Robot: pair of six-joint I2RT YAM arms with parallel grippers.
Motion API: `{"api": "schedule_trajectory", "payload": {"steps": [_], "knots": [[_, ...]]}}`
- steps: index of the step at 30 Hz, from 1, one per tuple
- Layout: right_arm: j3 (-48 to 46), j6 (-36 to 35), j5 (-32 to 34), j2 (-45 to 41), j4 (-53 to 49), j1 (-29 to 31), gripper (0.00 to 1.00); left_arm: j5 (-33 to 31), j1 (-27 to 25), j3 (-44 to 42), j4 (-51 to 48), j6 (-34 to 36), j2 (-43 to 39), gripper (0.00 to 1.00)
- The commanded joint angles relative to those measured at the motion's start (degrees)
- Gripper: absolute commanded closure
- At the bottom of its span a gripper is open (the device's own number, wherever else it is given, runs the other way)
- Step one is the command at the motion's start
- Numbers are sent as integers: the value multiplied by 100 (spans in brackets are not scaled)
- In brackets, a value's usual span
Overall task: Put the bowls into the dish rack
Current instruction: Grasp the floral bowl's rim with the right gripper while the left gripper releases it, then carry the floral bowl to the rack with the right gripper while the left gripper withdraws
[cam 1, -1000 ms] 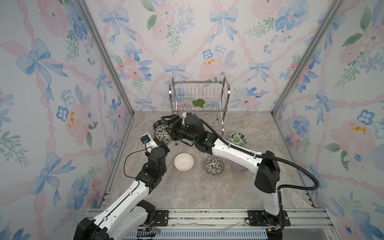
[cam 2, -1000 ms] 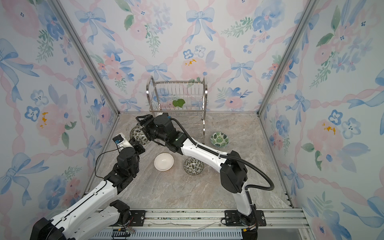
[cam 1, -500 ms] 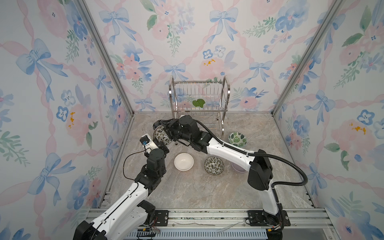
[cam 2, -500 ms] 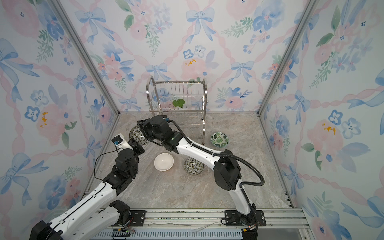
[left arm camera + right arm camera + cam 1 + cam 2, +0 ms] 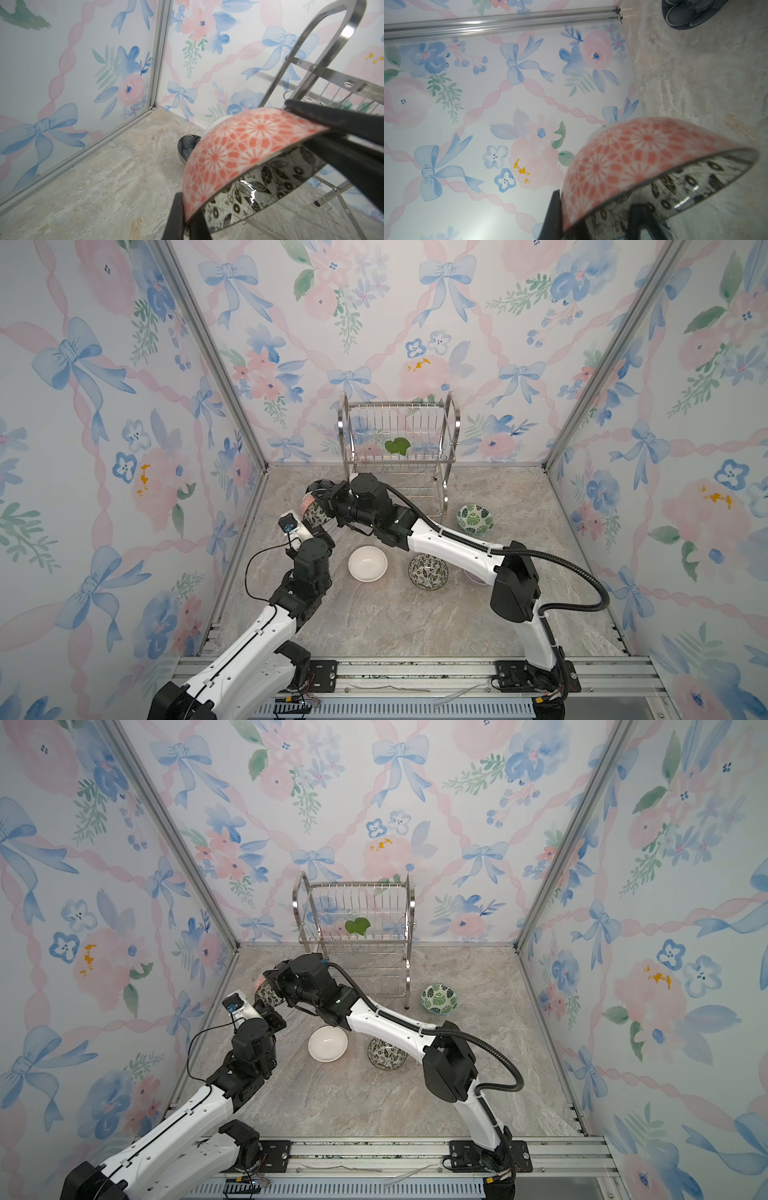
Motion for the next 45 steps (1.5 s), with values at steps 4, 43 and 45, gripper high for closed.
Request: {"api": "schedule_trajectory", "payload": {"steps": [4, 43, 45], "knots": [[-221, -601, 114, 25, 81, -195, 100, 166, -83, 83, 530, -18, -185, 94], [-4120, -5405, -1593, -2461, 1386, -1259, 100, 3775, 365, 2334, -2344, 1194, 459, 2], [-4228, -5621, -1775, -2420, 1573, -1405, 100, 3683, 352, 2525, -2329, 1564, 545, 2]]}}
